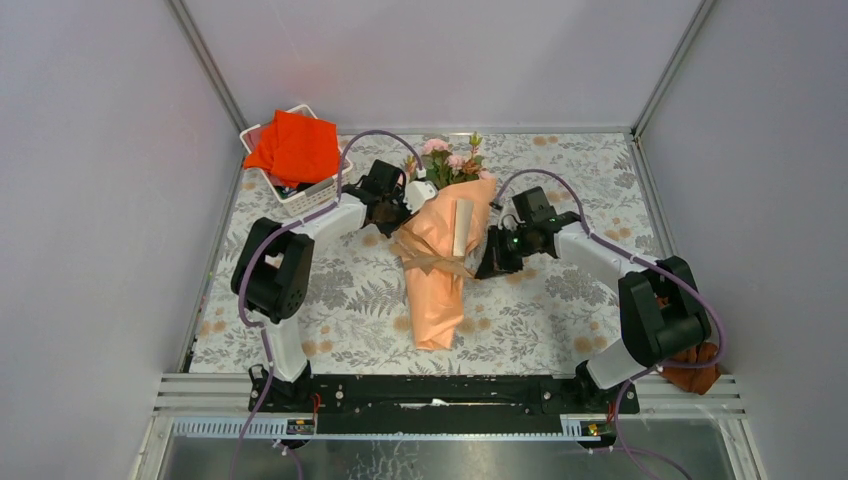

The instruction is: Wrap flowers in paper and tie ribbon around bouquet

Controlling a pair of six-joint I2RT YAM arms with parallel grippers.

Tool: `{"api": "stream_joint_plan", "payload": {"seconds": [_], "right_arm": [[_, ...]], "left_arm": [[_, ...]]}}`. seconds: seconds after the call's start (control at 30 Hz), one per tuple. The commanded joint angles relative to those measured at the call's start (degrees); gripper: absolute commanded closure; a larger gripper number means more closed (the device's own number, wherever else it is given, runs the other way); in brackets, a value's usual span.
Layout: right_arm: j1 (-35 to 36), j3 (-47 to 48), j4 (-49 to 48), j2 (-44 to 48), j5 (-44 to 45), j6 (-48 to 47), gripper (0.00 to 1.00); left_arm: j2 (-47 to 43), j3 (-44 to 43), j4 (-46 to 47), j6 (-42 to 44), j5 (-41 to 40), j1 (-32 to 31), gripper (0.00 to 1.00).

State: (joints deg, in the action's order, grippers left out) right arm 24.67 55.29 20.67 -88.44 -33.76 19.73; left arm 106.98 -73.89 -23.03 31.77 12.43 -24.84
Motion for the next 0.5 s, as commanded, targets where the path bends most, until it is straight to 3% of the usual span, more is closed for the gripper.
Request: {"api": "stream_joint_plan", "payload": {"seconds": [0.0,0.07,0.23,0.47], "right_arm": [[-3.4,-1.3,8.1,-0.4,-2.2,0.1,0.94],[-3.4,-0.6,8.4,-0.7,2.7,0.1,0.93],[-3.4,2.5,9.5,-1.1,10.5,-0.6,0.65],[-0.8,7.1,9.6,4.5,15.3,-6.5,0.62]], "left_arm": [[0.0,0.9,4.8,0.0,-4.3,0.6,1.0],[-0.6,1.1,4.0,0.2,-1.6,0.6,1.0],[-2.0,2.4,4.0,-0.2,2.2,0.6,1.0],[-2.5,3.4,3.7,-1.2,5.7,0.4,1.0]]}}
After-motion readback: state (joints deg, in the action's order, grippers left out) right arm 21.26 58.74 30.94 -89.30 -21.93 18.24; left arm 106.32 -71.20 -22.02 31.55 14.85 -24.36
